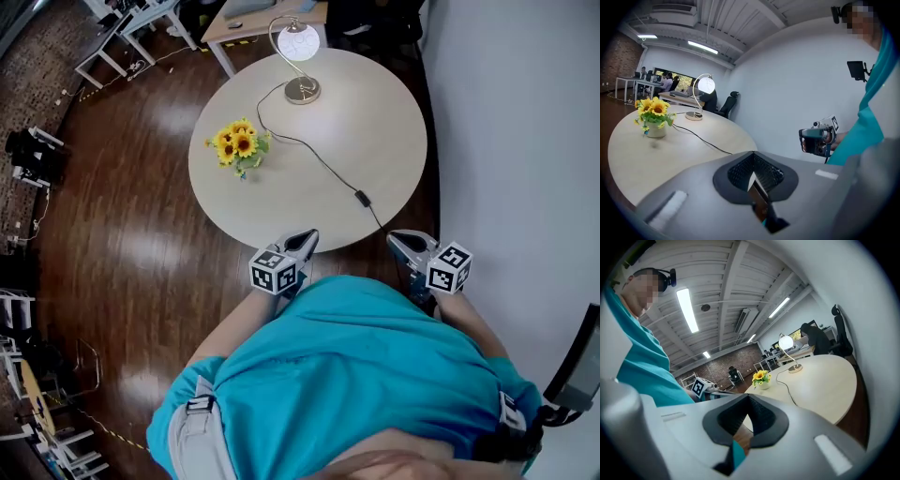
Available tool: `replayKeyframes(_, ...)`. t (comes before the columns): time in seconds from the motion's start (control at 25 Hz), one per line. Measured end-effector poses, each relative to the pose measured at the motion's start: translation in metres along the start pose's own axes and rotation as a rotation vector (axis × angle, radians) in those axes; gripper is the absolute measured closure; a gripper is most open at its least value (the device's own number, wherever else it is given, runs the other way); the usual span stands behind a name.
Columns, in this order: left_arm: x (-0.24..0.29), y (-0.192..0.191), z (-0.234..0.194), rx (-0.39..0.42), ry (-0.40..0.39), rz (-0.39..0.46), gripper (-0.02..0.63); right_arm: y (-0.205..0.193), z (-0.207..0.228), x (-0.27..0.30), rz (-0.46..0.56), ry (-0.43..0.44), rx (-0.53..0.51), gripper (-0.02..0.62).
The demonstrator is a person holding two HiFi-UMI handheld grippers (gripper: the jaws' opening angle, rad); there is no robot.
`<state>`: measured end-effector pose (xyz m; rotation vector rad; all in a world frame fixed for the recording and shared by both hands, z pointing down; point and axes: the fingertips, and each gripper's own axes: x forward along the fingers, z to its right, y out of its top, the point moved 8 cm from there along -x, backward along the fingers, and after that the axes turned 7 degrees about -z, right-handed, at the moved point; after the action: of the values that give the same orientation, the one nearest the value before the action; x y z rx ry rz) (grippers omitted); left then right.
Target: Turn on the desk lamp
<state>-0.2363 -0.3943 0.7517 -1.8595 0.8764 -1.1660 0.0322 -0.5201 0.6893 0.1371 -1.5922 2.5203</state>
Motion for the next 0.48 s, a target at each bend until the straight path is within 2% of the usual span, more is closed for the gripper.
replayKeyframes(0.16,-0.062,-0.009,-0.015,-0.003,-0.022,0.062,0.583,-0.003,-0.047,0.031,-0.027,-0.020,-0.037,0.594)
replayKeyframes(0.32,-0.129,-0.018,-0.044,0.000,-0.072,0.046,0.583,-0.006,-0.096,0.081,-0.031,-0.050,-0.040,0.594)
replayKeyframes(0.48,-0.191,-0.051,-0.083,-0.021,-0.112,0.039,0.583,-0.036,-0.138,0.129,-0.040,-0.077,-0.030,0.594)
